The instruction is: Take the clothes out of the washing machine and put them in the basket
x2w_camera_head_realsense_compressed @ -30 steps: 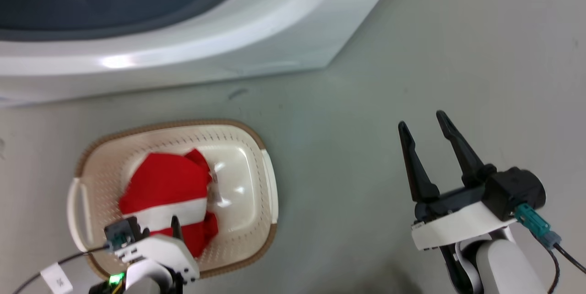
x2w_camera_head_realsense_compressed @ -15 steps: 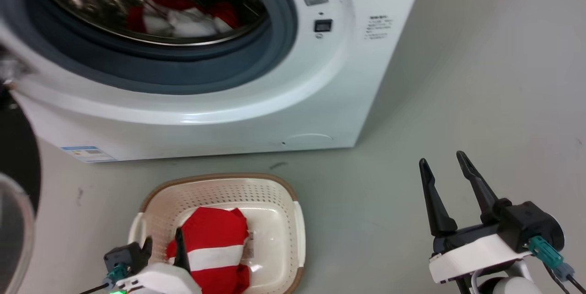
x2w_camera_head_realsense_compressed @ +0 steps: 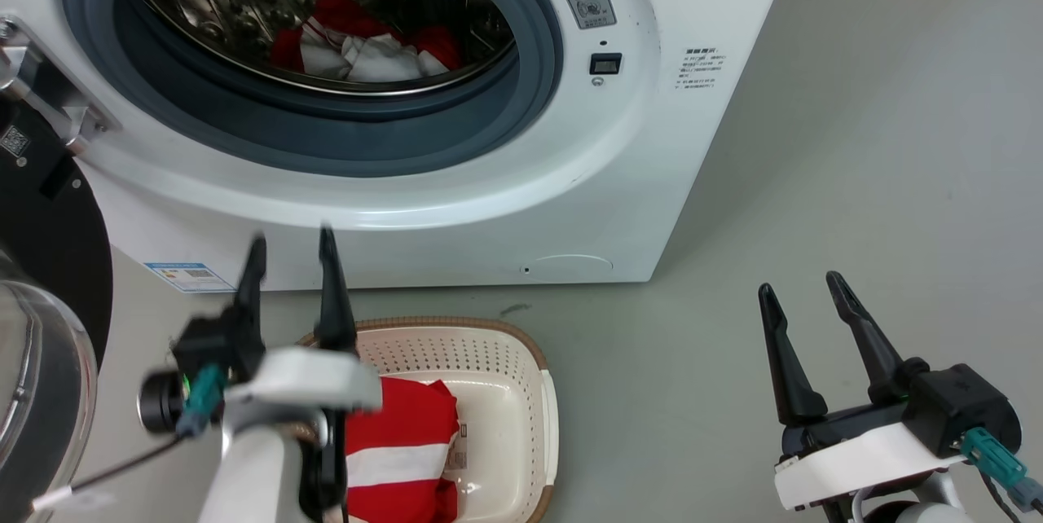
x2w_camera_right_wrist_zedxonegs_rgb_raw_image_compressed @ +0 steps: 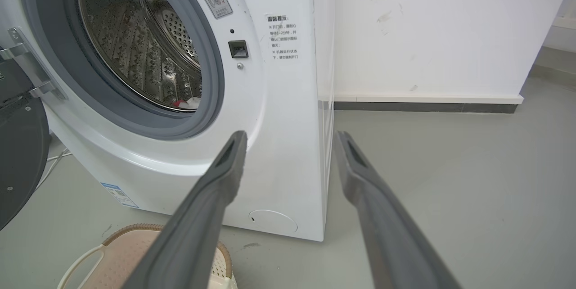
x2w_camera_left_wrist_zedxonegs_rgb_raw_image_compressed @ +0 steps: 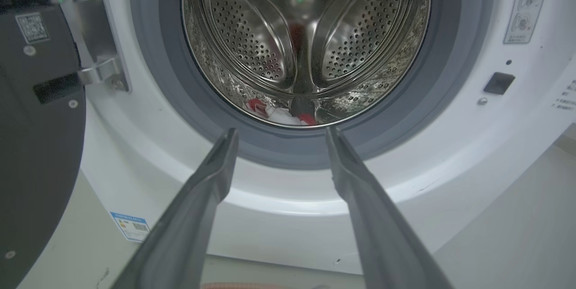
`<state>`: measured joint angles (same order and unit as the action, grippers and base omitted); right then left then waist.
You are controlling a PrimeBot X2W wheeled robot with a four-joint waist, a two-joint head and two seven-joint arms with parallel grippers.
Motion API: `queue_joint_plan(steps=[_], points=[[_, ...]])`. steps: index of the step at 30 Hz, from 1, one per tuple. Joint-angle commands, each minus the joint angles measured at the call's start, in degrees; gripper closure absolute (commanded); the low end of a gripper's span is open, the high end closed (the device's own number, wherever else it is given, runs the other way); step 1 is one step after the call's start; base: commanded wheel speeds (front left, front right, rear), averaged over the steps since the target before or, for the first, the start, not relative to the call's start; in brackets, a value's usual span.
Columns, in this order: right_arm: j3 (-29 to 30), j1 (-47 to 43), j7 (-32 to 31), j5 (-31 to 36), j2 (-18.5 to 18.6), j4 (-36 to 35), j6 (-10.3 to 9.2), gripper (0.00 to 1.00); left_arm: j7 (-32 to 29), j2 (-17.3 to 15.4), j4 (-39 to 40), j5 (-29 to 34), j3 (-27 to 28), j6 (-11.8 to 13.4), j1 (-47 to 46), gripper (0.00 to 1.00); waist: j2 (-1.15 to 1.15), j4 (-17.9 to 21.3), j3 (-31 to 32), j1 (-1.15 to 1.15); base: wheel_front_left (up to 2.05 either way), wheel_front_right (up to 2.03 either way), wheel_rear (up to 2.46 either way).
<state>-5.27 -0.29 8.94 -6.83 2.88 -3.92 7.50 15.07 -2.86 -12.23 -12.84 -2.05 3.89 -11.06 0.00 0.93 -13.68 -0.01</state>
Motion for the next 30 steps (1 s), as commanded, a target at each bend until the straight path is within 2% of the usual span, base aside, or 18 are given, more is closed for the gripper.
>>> queue_joint_plan(steps=[1, 8, 15, 23, 30], points=[[-0.07, -0.28, -0.13, -0.4, -0.01, -0.63, -0.02, 0.0, 0.15, -0.02, 0.84, 1.2, -0.01, 0.12, -2.51, 0.0, 0.0, 0.19, -0.73, 0.01, 0.0, 0.0, 0.0], [-1.29, 1.63, -0.31, -1.61, -0.01, -2.53, -0.03, 0.0, 0.15, -1.37, -5.79, 2.22, 1.82, -1.43, -16.29, 0.0, 0.0, 2.22, -4.63, 0.01, 0.0, 0.0, 0.0], [-3.99, 2.74, -0.44, -4.23, 0.01, -4.9, -0.03, 0.0, -1.83, -6.19, -19.51, 1.42, 3.45, -2.83, -31.06, 0.0, 0.0, 6.99, -10.08, 0.01, 0.0, 0.0, 0.0], [-6.89, 4.84, 1.1, -6.67, -0.04, -2.83, -0.02, 0.0, -7.98, -12.7, -30.78, 2.91, 3.13, -3.02, -46.31, 0.0, 0.0, 12.49, -16.7, 0.01, 0.0, 0.0, 0.0], [-10.44, 7.17, 2.88, -8.93, -0.04, 0.18, -0.02, 0.0, -18.14, -19.47, -37.56, 4.67, 1.97, -3.76, -58.07, 0.0, 0.0, 17.59, -21.94, 0.01, 0.0, 0.0, 0.0]])
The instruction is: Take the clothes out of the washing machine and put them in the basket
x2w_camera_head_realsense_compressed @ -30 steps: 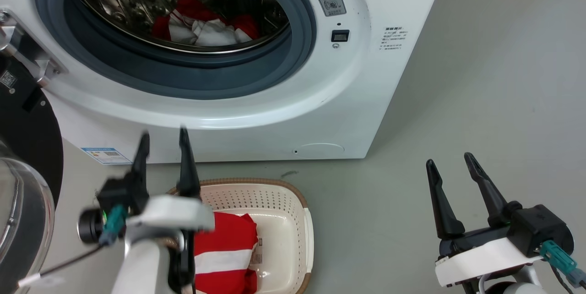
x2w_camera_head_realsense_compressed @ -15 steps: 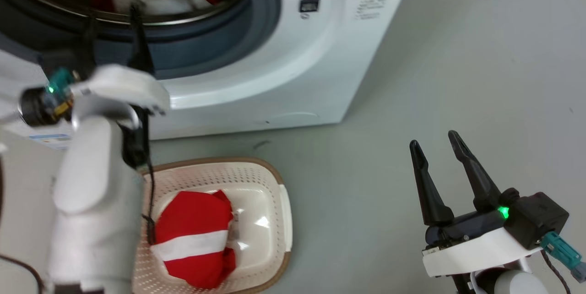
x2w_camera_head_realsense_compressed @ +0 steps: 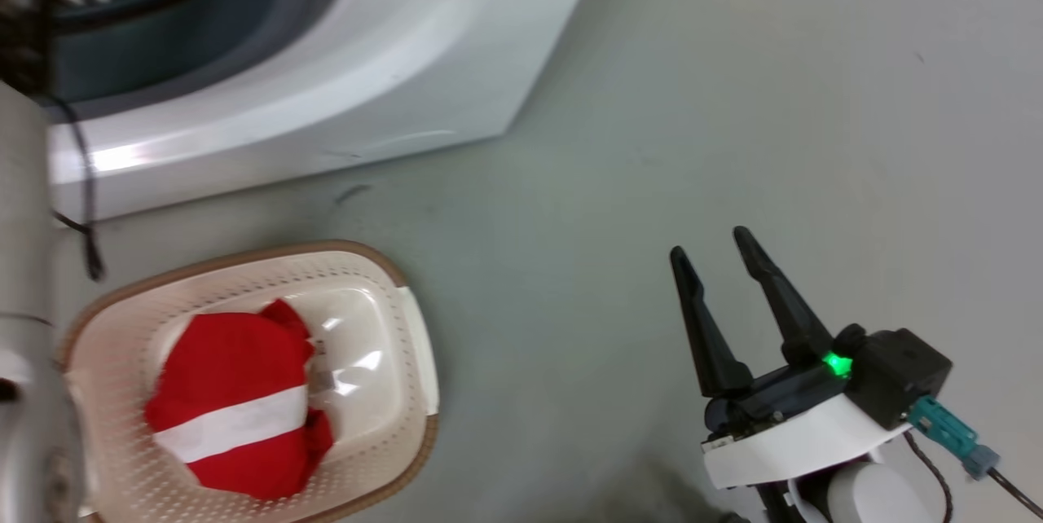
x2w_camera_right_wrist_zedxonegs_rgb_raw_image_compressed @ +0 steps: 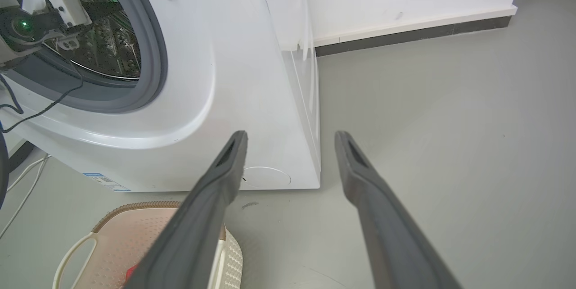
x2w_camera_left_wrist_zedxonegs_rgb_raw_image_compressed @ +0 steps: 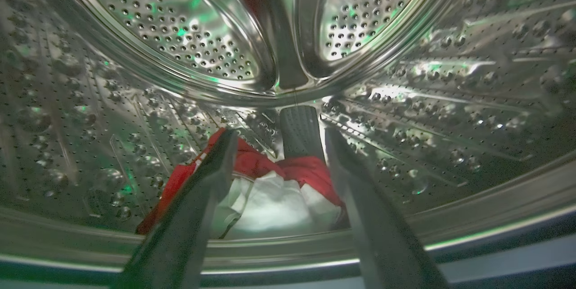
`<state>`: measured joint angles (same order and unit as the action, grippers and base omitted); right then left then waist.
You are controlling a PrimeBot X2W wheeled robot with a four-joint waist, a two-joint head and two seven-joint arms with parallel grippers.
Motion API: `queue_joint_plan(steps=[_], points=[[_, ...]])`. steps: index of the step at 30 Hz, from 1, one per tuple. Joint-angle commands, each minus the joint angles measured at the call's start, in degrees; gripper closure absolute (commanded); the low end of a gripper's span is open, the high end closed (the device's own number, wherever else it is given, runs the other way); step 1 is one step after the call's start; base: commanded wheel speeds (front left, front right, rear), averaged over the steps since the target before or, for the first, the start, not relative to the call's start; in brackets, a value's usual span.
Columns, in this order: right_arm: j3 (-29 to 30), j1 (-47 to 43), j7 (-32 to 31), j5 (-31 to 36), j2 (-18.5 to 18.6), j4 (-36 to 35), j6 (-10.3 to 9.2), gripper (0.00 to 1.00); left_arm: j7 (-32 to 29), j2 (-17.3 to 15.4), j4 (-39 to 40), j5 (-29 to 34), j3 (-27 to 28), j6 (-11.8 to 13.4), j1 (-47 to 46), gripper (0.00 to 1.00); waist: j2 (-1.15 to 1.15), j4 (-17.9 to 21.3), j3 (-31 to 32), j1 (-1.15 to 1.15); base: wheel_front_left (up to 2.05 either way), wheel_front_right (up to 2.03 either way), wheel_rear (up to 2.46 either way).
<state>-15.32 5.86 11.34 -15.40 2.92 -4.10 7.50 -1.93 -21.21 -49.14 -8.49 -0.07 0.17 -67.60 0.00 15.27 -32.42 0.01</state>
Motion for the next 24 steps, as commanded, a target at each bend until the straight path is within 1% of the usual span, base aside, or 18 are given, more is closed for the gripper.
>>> queue_joint_plan(steps=[1, 6, 7, 12, 14, 19, 24], points=[[-0.88, 1.33, 0.75, -0.79, -0.07, 0.8, -0.02, 0.0, -2.9, -2.12, -1.46, 0.57, -0.21, -0.13, -2.77, 0.0, 0.0, 3.98, -3.87, -0.01, 0.0, 0.0, 0.0], [-3.11, 2.58, 1.93, -2.26, -0.09, 2.83, -0.02, 0.0, -12.14, -6.72, -3.48, 0.65, 0.15, 0.42, -9.85, 0.0, 0.0, 7.26, -7.52, -0.01, 0.0, 0.0, 0.0], [-3.46, 2.83, 1.93, -2.43, -0.1, 3.17, -0.02, 0.0, -14.15, -7.38, -3.61, 1.12, -0.25, 0.39, -10.94, 0.0, 0.0, 7.77, -8.21, -0.01, 0.0, 0.0, 0.0], [-5.46, 3.74, 2.7, -4.01, -0.09, 4.59, -0.02, 0.0, -25.97, -9.85, -2.68, 2.08, -1.08, 2.08, -16.59, 0.0, 0.0, 10.26, -11.83, -0.01, 0.0, 0.0, 0.0], [-6.7, 4.05, 2.93, -4.86, -0.1, 5.16, -0.02, 0.0, -30.9, -11.6, -1.61, 2.89, -1.69, 2.32, -18.36, 0.0, 0.0, 11.44, -13.07, -0.01, 0.0, 0.0, 0.0], [-8.54, 3.8, 3.43, -6.21, -0.1, 6.15, -0.02, 0.0, -42.59, -14.32, 1.81, 3.71, -2.34, 3.32, -19.22, 0.0, 0.0, 13.27, -14.78, -0.01, 0.0, 0.0, 0.0], [-10.01, 4.32, 3.7, -7.2, -0.08, 6.75, -0.02, 0.0, -52.24, -16.28, 7.59, 4.06, -2.28, 4.88, -16.51, 0.0, 0.0, 14.15, -15.55, -0.01, 0.0, 0.0, 0.0]])
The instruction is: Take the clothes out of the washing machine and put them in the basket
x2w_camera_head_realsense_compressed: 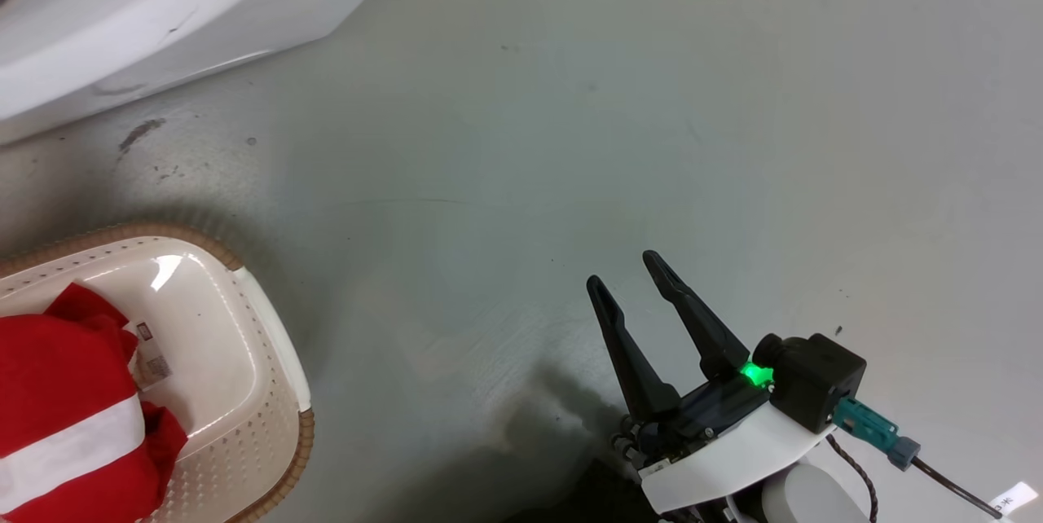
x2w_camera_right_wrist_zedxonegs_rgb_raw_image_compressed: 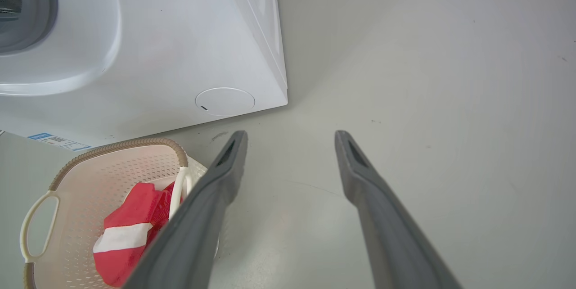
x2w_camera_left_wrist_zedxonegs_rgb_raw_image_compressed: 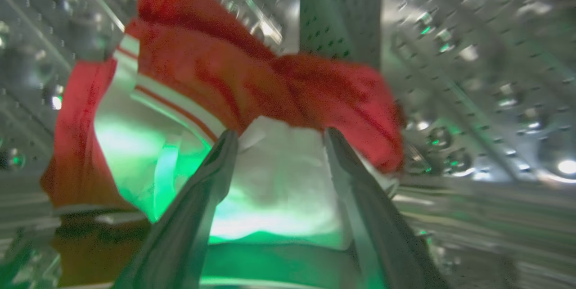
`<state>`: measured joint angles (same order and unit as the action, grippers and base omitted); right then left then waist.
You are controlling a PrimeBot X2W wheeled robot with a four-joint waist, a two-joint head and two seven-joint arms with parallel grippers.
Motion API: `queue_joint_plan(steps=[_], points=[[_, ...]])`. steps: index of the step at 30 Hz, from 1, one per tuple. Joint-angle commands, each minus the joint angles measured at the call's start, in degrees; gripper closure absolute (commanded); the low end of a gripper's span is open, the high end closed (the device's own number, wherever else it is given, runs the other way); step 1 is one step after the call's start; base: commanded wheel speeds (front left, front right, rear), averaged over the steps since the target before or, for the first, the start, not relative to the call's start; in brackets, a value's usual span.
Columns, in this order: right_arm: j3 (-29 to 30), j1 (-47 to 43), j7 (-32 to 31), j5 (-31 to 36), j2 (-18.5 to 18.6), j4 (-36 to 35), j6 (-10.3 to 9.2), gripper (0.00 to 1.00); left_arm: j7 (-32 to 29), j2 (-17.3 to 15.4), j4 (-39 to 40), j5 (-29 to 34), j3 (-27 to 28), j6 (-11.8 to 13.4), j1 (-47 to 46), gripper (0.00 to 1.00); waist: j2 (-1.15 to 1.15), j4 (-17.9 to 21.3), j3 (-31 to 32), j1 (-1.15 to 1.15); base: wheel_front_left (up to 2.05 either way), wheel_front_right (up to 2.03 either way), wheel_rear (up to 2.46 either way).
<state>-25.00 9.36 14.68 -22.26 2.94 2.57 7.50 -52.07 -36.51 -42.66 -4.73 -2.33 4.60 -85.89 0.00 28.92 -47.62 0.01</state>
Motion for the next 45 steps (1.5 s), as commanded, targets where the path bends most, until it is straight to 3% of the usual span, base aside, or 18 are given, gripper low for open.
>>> queue_joint_plan(steps=[1, 5, 6, 7, 8, 14, 22, 30, 37, 41, 45], points=[[-0.52, 0.97, 0.36, -0.53, -0.1, 0.11, -0.02, 0.0, -3.72, -1.15, 2.59, 0.41, 0.01, 0.8, 2.24, 0.0, 0.0, 0.66, -0.4, -0.01, 0.0, 0.0, 0.0], [-0.76, 1.21, 0.45, -1.03, -0.09, 0.4, -0.02, 0.0, -8.5, -1.99, 7.42, 0.45, 0.34, 2.23, 4.86, 0.0, 0.0, 0.99, -0.4, -0.01, 0.0, 0.0, 0.0], [-0.83, 1.3, 0.45, -1.12, -0.1, 0.5, -0.03, 0.0, -9.76, -2.33, 9.09, 0.47, 0.44, 2.6, 5.86, 0.07, 0.0, 1.07, -0.38, -0.01, 0.0, 0.0, 0.0], [-0.86, 1.41, 0.48, -1.27, -0.1, 0.58, -0.02, 0.0, -10.91, -2.51, 10.78, 0.27, 0.66, 3.07, 6.84, 0.74, 0.0, 1.12, -0.38, -0.01, 0.0, 0.0, 0.0], [-0.87, 1.52, 0.5, -1.36, -0.1, 0.66, -0.02, 0.0, -11.32, -2.69, 12.75, 0.24, 0.9, 3.5, 7.77, 1.0, 0.0, 1.16, -0.37, -0.01, 0.0, 0.0, 0.0], [-0.82, 2.39, 0.52, -1.73, -0.1, 0.88, -0.02, 0.0, -6.36, -4.58, 21.59, 0.05, 2.26, 4.46, 13.3, 1.0, 0.0, 1.02, 0.41, -0.01, 0.0, 0.0, 0.0], [0.13, 3.11, 0.55, -1.23, -0.09, 1.24, -0.02, 0.0, 16.56, -4.34, 19.74, -1.22, 2.7, 2.69, 15.41, 1.0, 0.0, -0.08, 2.9, -0.01, 0.0, 0.0, 0.0], [3.47, 2.01, 0.55, 0.77, -0.07, 2.13, -0.02, 0.0, 42.74, 0.98, 8.32, -5.28, 3.91, 0.9, 19.34, 1.0, 0.0, -3.1, 9.45, -0.01, 0.0, 0.0, 0.0], [7.08, -1.29, 0.03, 3.53, -0.04, 3.17, -0.02, 0.0, 60.38, 6.88, -3.88, -9.47, 5.17, -1.81, 27.14, 1.0, 0.0, -6.24, 19.2, -0.01, 0.0, 0.0, 0.0], [9.34, -3.91, -1.67, 5.31, -0.03, 2.15, -0.02, 0.0, 65.59, 9.96, -8.34, -10.7, 5.04, -3.1, 31.33, 1.0, 0.0, -8.03, 24.51, -0.01, 0.0, 0.0, 0.0], [10.77, -6.59, -3.12, 6.29, -0.02, 0.75, -0.02, 0.0, 67.13, 12.13, -9.59, -11.09, 5.17, -4.24, 35.7, 1.0, 0.0, -9.67, 29.34, -0.01, 0.0, 0.0, 0.0]])
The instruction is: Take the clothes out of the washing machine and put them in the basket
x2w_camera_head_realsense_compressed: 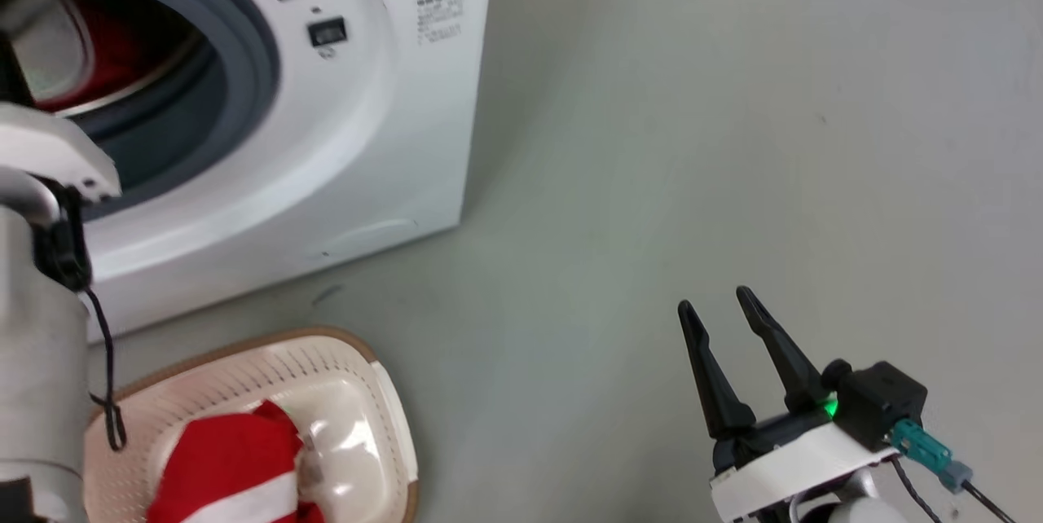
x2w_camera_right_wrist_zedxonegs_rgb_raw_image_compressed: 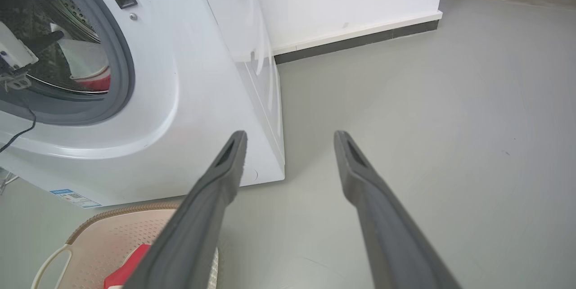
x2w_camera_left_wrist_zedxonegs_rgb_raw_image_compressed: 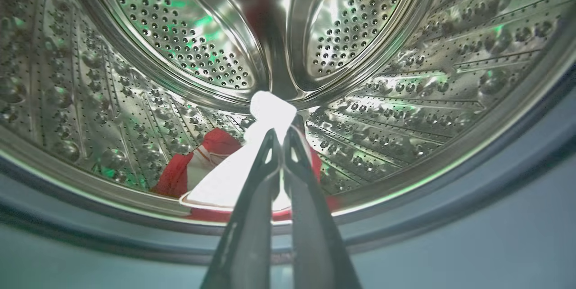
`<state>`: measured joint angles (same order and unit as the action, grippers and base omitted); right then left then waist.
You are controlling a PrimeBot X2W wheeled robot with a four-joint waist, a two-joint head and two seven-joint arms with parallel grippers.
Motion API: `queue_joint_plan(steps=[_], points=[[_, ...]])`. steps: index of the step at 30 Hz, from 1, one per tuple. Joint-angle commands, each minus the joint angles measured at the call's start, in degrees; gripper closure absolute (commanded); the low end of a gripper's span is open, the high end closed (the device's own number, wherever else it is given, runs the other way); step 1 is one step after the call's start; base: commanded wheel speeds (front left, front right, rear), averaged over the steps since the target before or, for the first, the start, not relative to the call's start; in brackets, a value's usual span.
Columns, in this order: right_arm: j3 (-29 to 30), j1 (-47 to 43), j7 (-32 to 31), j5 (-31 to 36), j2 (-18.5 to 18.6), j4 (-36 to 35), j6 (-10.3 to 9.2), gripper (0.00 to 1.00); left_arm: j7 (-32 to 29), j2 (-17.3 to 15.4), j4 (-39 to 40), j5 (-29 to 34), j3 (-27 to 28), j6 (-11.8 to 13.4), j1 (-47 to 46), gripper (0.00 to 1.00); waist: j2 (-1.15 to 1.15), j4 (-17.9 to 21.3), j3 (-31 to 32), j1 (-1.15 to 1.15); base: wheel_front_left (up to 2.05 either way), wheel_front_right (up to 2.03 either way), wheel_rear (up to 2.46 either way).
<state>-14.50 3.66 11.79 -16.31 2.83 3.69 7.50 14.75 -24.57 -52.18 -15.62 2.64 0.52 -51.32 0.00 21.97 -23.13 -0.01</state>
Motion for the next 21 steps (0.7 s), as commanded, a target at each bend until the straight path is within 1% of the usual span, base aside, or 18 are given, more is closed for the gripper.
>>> queue_joint_plan(steps=[1, 4, 11, 16, 21], points=[[0.64, -1.52, -0.58, 0.47, 0.09, -0.74, -0.02, 0.0, 0.44, 0.88, 0.09, -0.27, 0.3, -0.47, 2.11, 1.0, 0.0, -3.16, 5.97, 0.01, 0.0, 0.0, 0.0], [1.75, -4.16, -2.09, 1.1, 0.09, -2.03, -0.02, 0.0, 0.53, 3.05, 4.27, 0.55, 0.71, -1.07, 7.82, 1.0, 0.0, -4.96, 10.66, 0.01, 0.0, 0.0, 0.0], [3.2, -8.01, -4.27, 2.25, 0.07, -4.39, -0.02, 0.0, 0.56, 7.89, 13.93, 2.05, 1.33, -2.36, 17.86, 1.0, 0.0, -8.07, 17.42, 0.01, 0.0, 0.0, 0.0], [5.01, -10.25, -5.67, 2.99, 0.07, -5.99, -0.02, 0.0, 0.56, 11.28, 21.22, 2.87, 0.85, -3.5, 23.66, 1.0, 0.0, -10.39, 20.96, 0.01, 0.0, 0.0, 0.0], [7.01, -12.05, -6.9, 3.76, 0.07, -7.81, -0.02, 0.0, 0.46, 14.29, 29.08, 3.95, -1.02, -4.12, 28.11, 1.0, 0.0, -12.64, 23.4, 0.01, 0.0, 0.0, 0.0]])
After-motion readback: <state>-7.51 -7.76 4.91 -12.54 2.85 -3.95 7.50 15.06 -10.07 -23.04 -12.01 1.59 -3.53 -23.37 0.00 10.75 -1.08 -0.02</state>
